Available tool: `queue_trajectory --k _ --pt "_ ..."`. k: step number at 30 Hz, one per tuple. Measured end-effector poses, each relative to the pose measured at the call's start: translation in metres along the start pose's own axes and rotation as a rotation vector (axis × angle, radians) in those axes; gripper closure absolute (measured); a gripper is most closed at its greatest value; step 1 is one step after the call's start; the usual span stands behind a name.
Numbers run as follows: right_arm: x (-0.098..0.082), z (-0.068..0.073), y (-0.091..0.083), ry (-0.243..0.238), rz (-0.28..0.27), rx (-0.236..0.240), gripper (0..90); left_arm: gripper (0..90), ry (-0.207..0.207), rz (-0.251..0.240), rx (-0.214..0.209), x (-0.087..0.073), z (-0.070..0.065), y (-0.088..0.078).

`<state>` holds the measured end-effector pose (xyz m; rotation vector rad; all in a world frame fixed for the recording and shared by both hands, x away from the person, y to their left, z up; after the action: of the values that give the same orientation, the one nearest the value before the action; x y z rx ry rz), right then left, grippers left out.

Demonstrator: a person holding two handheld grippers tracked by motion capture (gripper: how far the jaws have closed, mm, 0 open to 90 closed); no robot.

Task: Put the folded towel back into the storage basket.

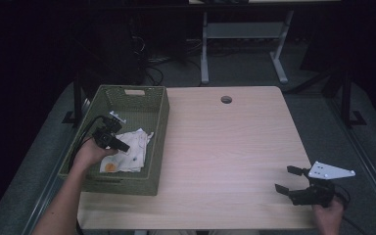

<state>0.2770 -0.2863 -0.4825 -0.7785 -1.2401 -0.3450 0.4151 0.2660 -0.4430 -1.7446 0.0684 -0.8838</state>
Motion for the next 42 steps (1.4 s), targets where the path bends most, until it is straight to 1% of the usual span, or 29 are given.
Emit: queue_trajectory --k 2,3,5,9,10,12,16,19,22,24,26,27,28,29,31,32,33,34,35,37,39,40,41,42 --pt "0.000 0.000 0.001 -0.003 0.002 0.003 13.5 65.7 -0.009 -0.024 0.006 0.000 0.001 -0.003" --pt "0.000 0.000 0.001 -0.006 0.003 0.002 13.5 65.1 -0.021 -0.032 -0.004 -0.001 0.001 -0.004" --pt "0.000 0.000 0.001 -0.007 0.006 0.001 13.5 62.4 -0.044 -0.067 -0.014 -0.001 0.001 -0.007" --pt "0.001 0.000 0.001 -0.010 0.004 0.003 13.5 60.7 -0.047 -0.100 -0.020 0.000 -0.002 -0.011" --pt "0.001 0.000 0.000 -0.009 0.003 0.005 13.5 59.8 -0.054 -0.109 -0.021 0.000 -0.004 -0.012" --pt "0.001 0.000 0.000 -0.010 0.004 0.006 13.5 58.0 -0.044 -0.108 -0.018 0.000 -0.005 -0.013" --pt "0.001 0.001 0.001 -0.011 0.001 0.009 13.5 53.8 -0.043 -0.119 -0.005 0.000 -0.007 -0.015" --pt "0.001 0.001 0.000 -0.010 0.000 0.010 13.5 52.2 -0.052 -0.133 -0.008 -0.001 -0.008 -0.017" --pt "0.001 0.001 0.000 -0.010 -0.005 0.012 13.5 49.5 -0.065 -0.165 -0.026 0.000 -0.009 -0.021" --pt "0.001 0.001 0.000 -0.010 -0.003 0.012 13.5 48.9 -0.072 -0.186 -0.025 0.000 -0.010 -0.024" --pt "0.001 0.002 0.000 -0.012 -0.001 0.014 13.5 48.3 -0.078 -0.210 -0.033 0.002 -0.013 -0.027" --pt "0.001 0.002 0.001 -0.012 -0.001 0.015 13.5 48.2 -0.069 -0.211 -0.025 0.002 -0.014 -0.027" --pt "0.000 0.002 0.001 -0.011 0.000 0.015 13.5 47.2 -0.065 -0.206 -0.027 0.002 -0.015 -0.028" --pt "0.000 0.002 0.001 -0.009 0.002 0.015 13.5 46.9 -0.076 -0.219 -0.037 0.002 -0.017 -0.029" --pt "-0.001 0.003 0.001 -0.010 0.006 0.016 13.5 46.4 -0.076 -0.237 -0.034 0.003 -0.019 -0.031" --pt "-0.001 0.003 0.001 -0.010 0.006 0.018 13.5 46.1 -0.076 -0.239 -0.040 0.002 -0.020 -0.031" --pt "0.000 0.003 0.001 -0.010 0.005 0.017 13.5 45.8 -0.086 -0.255 -0.047 0.003 -0.022 -0.032" --pt "0.000 0.003 0.001 -0.010 0.006 0.018 13.5 45.8 -0.082 -0.260 -0.048 0.003 -0.023 -0.034" --pt "0.000 0.003 0.000 -0.010 0.004 0.017 13.5 45.8 -0.088 -0.268 -0.054 0.003 -0.024 -0.034" --pt "0.000 0.004 0.000 -0.009 0.001 0.020 13.5 45.8 -0.082 -0.281 -0.061 0.004 -0.027 -0.037" --pt "0.000 0.004 0.000 -0.010 -0.001 0.021 13.5 45.9 -0.086 -0.292 -0.075 0.004 -0.031 -0.039" --pt "0.000 0.004 0.000 -0.010 -0.001 0.021 13.5 45.9 -0.079 -0.296 -0.075 0.004 -0.031 -0.040" --pt "0.000 0.004 0.000 -0.011 -0.002 0.021 13.5 45.9 -0.084 -0.303 -0.078 0.005 -0.033 -0.041" --pt "0.000 0.005 0.000 -0.009 -0.002 0.021 13.5 45.9 -0.084 -0.310 -0.088 0.005 -0.034 -0.042"
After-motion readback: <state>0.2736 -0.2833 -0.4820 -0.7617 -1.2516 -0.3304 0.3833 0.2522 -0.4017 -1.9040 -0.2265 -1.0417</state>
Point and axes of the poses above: each handheld gripper's, and its own axes: y roughly forward along the jaws, x roughly out of its top, z roughly to its left, the point moved 6 cm from there along y, roughly forward along the jaws, and after that the axes turned 10 degrees about -z, right-handed, at the moved point
